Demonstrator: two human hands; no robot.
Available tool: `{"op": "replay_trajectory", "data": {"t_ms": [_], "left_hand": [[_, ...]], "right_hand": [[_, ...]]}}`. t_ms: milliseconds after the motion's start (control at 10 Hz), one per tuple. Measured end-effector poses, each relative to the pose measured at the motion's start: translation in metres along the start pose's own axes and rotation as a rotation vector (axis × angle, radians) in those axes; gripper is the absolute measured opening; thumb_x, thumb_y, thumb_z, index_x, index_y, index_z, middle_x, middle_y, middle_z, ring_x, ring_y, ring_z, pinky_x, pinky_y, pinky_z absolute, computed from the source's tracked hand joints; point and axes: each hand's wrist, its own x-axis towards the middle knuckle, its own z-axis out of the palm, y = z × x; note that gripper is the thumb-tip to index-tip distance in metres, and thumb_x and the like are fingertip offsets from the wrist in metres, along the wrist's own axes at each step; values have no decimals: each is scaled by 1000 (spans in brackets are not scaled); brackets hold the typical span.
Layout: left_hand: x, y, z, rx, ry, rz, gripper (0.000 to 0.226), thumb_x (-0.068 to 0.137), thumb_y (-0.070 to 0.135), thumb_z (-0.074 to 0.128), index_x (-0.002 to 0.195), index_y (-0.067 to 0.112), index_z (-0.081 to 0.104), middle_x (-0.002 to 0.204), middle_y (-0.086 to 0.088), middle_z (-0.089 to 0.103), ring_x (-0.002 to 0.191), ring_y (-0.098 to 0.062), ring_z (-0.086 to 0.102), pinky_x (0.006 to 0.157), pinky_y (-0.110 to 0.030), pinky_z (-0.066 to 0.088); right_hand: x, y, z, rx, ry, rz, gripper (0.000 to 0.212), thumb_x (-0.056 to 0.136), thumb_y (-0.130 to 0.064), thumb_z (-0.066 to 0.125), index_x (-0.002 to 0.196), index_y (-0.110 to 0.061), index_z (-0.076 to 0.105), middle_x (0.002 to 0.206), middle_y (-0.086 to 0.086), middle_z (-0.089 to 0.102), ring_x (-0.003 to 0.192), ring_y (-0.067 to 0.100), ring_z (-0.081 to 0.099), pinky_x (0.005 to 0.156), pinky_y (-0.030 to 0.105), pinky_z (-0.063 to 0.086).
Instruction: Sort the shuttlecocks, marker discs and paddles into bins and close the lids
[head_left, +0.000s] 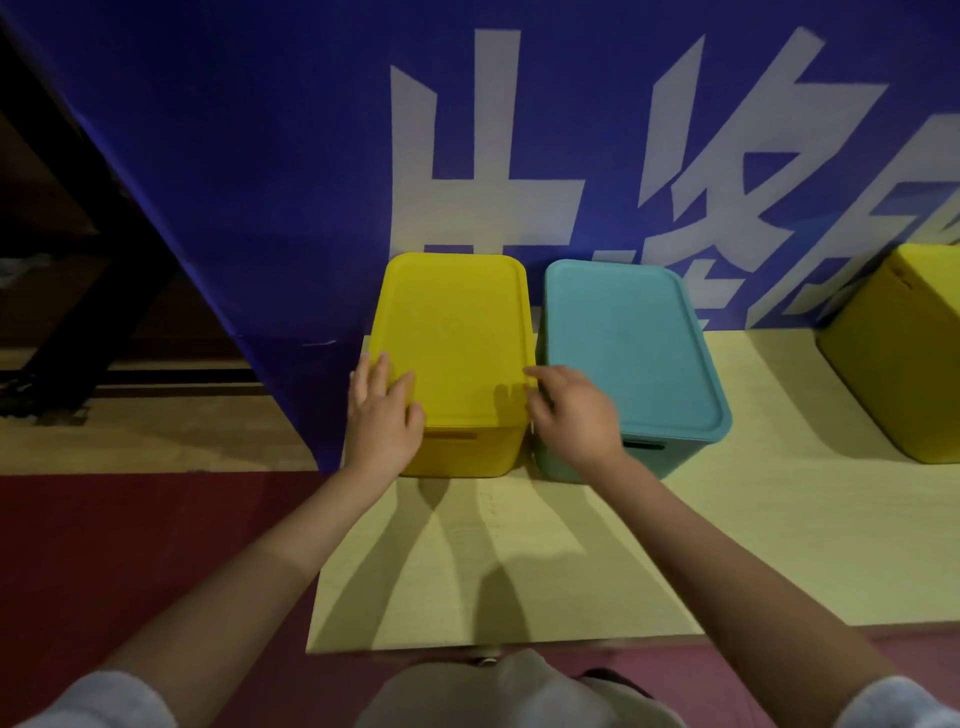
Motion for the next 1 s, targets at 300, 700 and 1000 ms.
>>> {"op": "replay_trajectory", "data": {"t_ms": [300,700,1000], "left_hand": [[32,149,37,-112,-212,214,54,100,35,38,149,18,25,157,-3,22,145,-20,14,117,-34,14],[32,164,67,126,-156,199,49,97,34,38,143,17,40,150,-3,35,143,-19,21,118,-37,20],[105,204,32,-291,-47,-13,33,96,24,51,127,17,58,127,-4,55,119,-19,50,100,-27,37]], "right_hand": [[26,164,-62,-57,12,699,57,92,-39,50,137,-8,36,131,23,47,120,41,46,96,48,41],[38,200,-46,152,-135,433,43,98,-37,42,132,-11,37,121,13,60,102,35,60,72,35,44],[103,193,-75,131,-127,151,51,94,-34,51,140,-12,43,139,13,48,129,28,43,104,39,37]]}}
